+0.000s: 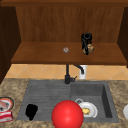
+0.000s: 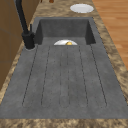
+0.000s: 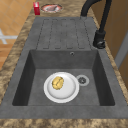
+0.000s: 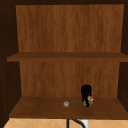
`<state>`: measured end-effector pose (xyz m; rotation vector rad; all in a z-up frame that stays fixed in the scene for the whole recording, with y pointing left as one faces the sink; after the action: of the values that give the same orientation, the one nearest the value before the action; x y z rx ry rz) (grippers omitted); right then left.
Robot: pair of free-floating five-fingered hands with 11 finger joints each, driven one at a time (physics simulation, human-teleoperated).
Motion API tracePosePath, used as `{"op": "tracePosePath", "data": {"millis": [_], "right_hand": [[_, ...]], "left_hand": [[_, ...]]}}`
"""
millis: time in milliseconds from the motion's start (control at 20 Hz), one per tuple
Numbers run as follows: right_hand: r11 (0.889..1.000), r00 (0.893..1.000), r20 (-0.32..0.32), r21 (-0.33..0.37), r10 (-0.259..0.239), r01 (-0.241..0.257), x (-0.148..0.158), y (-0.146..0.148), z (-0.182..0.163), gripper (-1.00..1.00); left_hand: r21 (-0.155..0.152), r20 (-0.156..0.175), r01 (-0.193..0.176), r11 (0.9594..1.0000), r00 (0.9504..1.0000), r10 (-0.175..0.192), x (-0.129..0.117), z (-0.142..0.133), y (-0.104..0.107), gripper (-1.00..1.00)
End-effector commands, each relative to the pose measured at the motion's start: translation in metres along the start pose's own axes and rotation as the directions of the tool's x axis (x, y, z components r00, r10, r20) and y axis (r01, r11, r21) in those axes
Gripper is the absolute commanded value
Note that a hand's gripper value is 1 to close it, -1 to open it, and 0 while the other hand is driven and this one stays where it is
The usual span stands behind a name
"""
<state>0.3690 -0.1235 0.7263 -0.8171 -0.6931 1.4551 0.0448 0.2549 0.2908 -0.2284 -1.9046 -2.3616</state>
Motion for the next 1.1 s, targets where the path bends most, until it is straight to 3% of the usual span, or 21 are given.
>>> {"op": "tracePosePath", "data": {"millis": [0,350,850,900,1050], "right_hand": [[1.0,1.0,-0.024,0.001,0.008,-0.008,0.018,0.007,-0.042,1.0],[1.0,1.0,-0.017,-0.023,-0.001,0.001,0.037,0.019,-0.12,1.0],[0.998,1.0,0.006,-0.054,-0.013,0.013,0.04,0.001,-0.203,1.0],[0.999,1.0,0.007,-0.051,-0.013,0.014,0.037,-0.002,-0.21,1.0],[0.999,0.999,0.024,0.047,-0.024,0.023,0.031,-0.016,-0.228,1.0]], "left_hand": [[0.0,0.0,0.0,1.0,1.0,0.0,0.0,0.0,0.0,0.0],[0.0,0.0,0.0,1.0,1.0,0.0,0.0,0.0,0.0,0.0],[0.0,0.0,0.0,1.0,1.0,0.0,0.0,0.0,0.0,0.0],[0.0,0.0,0.0,1.0,1.0,0.0,0.0,0.0,0.0,0.0],[0.0,0.0,0.0,1.0,1.0,0.0,0.0,0.0,0.0,0.0]]}}
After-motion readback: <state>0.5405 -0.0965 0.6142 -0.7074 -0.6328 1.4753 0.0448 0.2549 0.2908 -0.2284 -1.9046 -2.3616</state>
